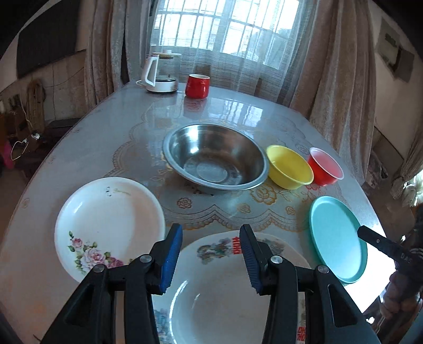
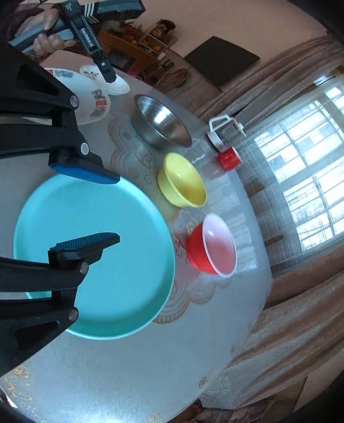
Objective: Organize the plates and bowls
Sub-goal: 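Reach the right tool to the small white floral plate rim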
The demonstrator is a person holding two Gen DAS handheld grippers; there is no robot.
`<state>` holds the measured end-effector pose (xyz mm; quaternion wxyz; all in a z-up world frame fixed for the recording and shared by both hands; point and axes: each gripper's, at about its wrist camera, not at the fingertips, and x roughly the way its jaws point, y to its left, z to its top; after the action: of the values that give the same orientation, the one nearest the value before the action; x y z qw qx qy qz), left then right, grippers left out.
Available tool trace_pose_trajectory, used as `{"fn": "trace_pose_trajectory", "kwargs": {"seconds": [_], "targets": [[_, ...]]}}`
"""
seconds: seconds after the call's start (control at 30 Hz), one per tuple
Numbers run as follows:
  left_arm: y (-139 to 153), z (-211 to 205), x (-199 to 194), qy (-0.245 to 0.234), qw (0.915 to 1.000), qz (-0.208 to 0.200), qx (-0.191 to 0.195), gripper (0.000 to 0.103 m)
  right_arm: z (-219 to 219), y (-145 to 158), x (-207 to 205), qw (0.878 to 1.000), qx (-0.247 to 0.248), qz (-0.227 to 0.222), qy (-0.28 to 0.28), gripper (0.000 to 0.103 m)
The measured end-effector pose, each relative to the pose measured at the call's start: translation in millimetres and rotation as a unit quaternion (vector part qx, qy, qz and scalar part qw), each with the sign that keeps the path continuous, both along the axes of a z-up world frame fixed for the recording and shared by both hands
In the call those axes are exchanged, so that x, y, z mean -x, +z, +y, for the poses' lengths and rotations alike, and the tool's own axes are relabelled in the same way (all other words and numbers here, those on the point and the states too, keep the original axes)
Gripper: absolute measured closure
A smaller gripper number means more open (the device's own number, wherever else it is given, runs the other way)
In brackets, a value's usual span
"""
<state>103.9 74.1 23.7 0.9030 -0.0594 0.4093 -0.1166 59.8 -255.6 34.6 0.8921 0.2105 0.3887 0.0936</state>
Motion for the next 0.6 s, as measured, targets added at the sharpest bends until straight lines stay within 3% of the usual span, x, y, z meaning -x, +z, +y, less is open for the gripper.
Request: {"fn": "trace_pose_trajectory", "kwargs": {"seconds": [0.17,0.3,0.43,0.6], "targets": [[-7.7,80.8,4.7,0.092,0.9955,-0.005,0.022,0.050,88.0,3.4,-36.1,0.989,-0.071,0.027,0.130,0.064],[-21.0,132.3,9.7,0.149,0.9883,-0.001,0.034,0.051,147.1,-0.2,-68.5,0.973,-0.126,0.064,0.185,0.064],[-36.3,158.9,12.0,0.166,0.9849,0.008,0.050,0.052,195.0,-1.8,-93.8,0.969,-0.124,0.071,0.201,0.065],[-50.1,170.4,7.0,0.165,0.9831,0.019,0.077,0.054,228.6,-24.7,-126.8,0.968,-0.108,0.111,0.200,0.071]]}}
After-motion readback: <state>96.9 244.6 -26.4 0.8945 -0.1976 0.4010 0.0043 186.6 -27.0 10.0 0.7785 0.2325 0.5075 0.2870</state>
